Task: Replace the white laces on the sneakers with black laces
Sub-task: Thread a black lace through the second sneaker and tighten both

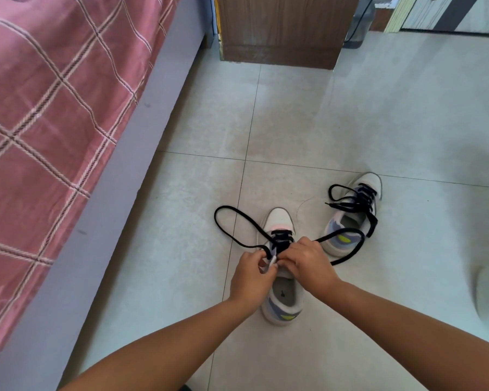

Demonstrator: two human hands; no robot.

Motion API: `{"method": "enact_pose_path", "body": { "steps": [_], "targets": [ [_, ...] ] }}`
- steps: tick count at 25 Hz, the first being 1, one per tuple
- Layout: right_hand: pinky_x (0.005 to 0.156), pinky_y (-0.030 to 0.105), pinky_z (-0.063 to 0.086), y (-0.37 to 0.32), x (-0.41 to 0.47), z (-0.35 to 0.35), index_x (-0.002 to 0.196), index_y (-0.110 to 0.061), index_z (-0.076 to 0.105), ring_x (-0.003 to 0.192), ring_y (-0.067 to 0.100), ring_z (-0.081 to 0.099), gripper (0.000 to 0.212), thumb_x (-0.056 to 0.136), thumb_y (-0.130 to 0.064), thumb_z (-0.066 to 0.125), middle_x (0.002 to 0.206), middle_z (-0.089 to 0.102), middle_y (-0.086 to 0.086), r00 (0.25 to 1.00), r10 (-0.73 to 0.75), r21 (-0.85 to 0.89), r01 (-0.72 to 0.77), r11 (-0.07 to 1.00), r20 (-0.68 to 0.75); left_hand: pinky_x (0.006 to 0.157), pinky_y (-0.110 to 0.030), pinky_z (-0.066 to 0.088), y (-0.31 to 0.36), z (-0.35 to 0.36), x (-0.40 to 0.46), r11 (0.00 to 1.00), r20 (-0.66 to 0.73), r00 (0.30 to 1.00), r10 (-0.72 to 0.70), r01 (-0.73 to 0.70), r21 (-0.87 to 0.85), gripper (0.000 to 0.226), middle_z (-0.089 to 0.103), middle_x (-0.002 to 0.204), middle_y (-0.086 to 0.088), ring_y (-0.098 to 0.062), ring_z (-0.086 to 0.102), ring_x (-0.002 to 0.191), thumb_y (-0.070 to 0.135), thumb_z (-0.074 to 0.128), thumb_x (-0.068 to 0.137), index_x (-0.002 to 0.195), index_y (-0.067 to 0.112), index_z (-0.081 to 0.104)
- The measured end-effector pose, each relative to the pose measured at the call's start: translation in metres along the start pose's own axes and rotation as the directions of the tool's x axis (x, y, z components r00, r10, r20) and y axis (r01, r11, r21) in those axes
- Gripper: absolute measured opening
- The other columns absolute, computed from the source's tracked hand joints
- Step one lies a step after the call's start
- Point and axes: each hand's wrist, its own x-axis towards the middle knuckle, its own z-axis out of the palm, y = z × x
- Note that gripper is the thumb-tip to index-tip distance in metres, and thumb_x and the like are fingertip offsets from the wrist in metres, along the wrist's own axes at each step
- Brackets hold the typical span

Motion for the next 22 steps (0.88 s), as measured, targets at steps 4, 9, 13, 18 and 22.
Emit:
{"method": "enact_pose_path", "body": {
  "steps": [4,9,13,18,22],
  "targets": [
    [0.068,0.017,0.041,-0.005,-0.004,-0.019,0.083,-0.018,0.062,0.068,0.013,0.052,0.007,0.083,-0.021,0.068,0.077,0.06,-0.004,0.917,0.395,0.423,-0.383,0.821,0.064,0.067,-0.031,0.046,0.006,-0.006,0.012,0.961,-0.061,0.988,-0.141,0.121,-0.25,0.023,0.057,0.074,-0.002,-0.015,0.052,0.069,0.027,0.054,0.093,0.078,0.01,0.057],
    [0.065,0.033,0.037,0.0,-0.004,-0.015,0.067,-0.011,0.047,0.067,0.022,0.044,0.033,0.093,-0.031,0.053,0.067,0.045,0.01,0.332,0.803,0.493,-0.868,0.055,0.495,0.066,-0.031,0.045,-0.002,-0.043,0.048,0.836,-0.278,0.825,-0.493,0.36,-0.414,0.019,0.062,0.099,-0.012,-0.023,0.058,0.081,0.019,0.044,0.096,0.104,0.005,0.054],
    [0.058,0.02,0.04,-0.002,0.019,-0.021,0.087,-0.009,0.06,0.065,0.013,0.049,0.013,0.092,-0.022,0.059,0.071,0.054,0.001,0.485,0.712,0.638,-0.767,0.068,0.508,0.049,-0.024,0.028,0.021,-0.026,0.043,0.972,0.056,0.971,-0.232,0.234,-0.032,0.028,0.046,0.07,-0.005,-0.013,0.04,0.057,0.02,0.045,0.095,0.07,0.01,0.05],
    [0.059,0.013,0.047,0.008,0.033,-0.042,0.079,-0.011,0.06,0.056,0.001,0.058,0.013,0.09,-0.004,0.058,0.069,0.062,0.004,0.653,0.711,0.739,-0.609,0.289,0.26,0.076,-0.019,0.038,0.036,-0.01,0.054,0.987,0.26,0.966,0.016,-0.056,0.149,0.028,0.049,0.113,-0.006,-0.013,0.049,0.089,0.011,0.062,0.084,0.112,0.01,0.056],
    [0.067,0.023,0.045,0.023,0.021,-0.055,0.101,-0.017,0.052,0.074,0.013,0.06,0.021,0.088,-0.027,0.064,0.083,0.063,0.003,0.676,0.573,0.495,-0.734,0.465,0.464,0.056,-0.012,0.034,0.034,-0.011,0.054,0.993,0.215,0.977,0.018,-0.043,0.113,0.024,0.053,0.095,-0.001,-0.011,0.049,0.078,0.008,0.063,0.081,0.105,0.01,0.06]
  ]
}}
